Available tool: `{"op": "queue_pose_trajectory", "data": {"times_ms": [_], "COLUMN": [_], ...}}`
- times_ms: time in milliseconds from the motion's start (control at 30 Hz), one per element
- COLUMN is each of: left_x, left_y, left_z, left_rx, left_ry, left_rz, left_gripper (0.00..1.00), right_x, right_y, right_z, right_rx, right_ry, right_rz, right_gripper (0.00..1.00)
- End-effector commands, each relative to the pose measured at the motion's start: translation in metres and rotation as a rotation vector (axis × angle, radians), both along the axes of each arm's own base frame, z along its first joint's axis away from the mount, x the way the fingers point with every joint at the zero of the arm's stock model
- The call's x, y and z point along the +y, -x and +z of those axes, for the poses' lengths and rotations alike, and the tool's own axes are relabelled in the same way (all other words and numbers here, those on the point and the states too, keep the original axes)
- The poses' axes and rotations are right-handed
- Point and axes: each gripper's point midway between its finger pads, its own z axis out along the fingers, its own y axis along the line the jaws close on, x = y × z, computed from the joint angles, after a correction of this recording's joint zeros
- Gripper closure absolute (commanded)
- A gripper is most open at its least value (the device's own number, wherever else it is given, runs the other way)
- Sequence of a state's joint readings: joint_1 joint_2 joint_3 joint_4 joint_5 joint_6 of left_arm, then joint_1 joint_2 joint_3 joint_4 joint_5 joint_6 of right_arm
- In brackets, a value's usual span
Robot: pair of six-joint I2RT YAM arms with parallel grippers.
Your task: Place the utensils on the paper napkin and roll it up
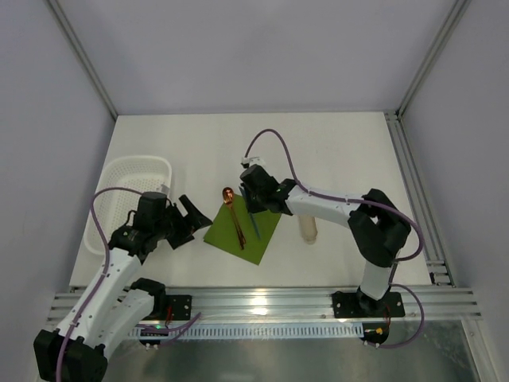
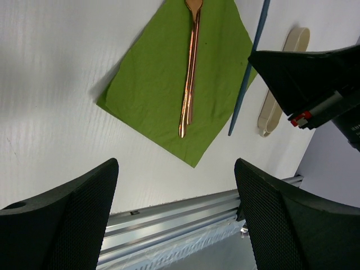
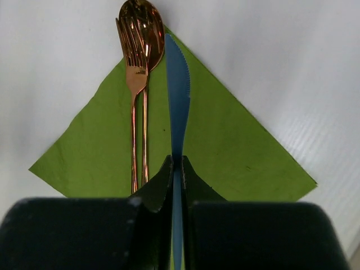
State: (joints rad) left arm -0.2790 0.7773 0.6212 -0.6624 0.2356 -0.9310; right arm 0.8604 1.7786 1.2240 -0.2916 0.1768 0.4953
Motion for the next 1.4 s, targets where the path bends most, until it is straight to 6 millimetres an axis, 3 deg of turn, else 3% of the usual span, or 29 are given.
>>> {"op": "queue_pose_trajectory", "data": {"times_ms": [0, 233, 433, 933, 1167, 1367], "left_x": [-0.002, -0.012, -0.014, -0.014, -0.015, -0.023], "left_y": [-0.012, -0.025, -0.023, -0.018, -0.017, -0.018], "left_z": [-0.001, -0.006, -0.016, -0.015, -0.013, -0.014], "left_rx": [-0.038, -0.022, -0.004, -0.015, -0.017, -0.022], "left_ry": [0.013, 0.041, 0.044, 0.054, 0.06, 0.059], "left_rz": [0.007, -0.016, -0.025, -0.034, -0.043, -0.058], "left_gripper": [0.15, 0.17, 0.17, 0.17, 0.17, 0.18], "right_x": [0.035, 0.05, 0.054, 0.054, 0.053, 0.052], "right_y": [-0.02, -0.024, -0.021, -0.019, -0.019, -0.015], "right_z": [0.022, 0.0, -0.015, -0.028, -0.028, -0.016], "right_rx": [-0.044, -0.018, 0.004, 0.017, 0.014, -0.005], "right_ry": [-0.115, -0.116, -0.098, -0.057, -0.049, -0.064], "right_rz": [0.006, -0.009, -0.029, -0.039, -0.032, -0.018], "right_gripper": [0.97, 0.96, 0.96, 0.96, 0.84, 0.7]}}
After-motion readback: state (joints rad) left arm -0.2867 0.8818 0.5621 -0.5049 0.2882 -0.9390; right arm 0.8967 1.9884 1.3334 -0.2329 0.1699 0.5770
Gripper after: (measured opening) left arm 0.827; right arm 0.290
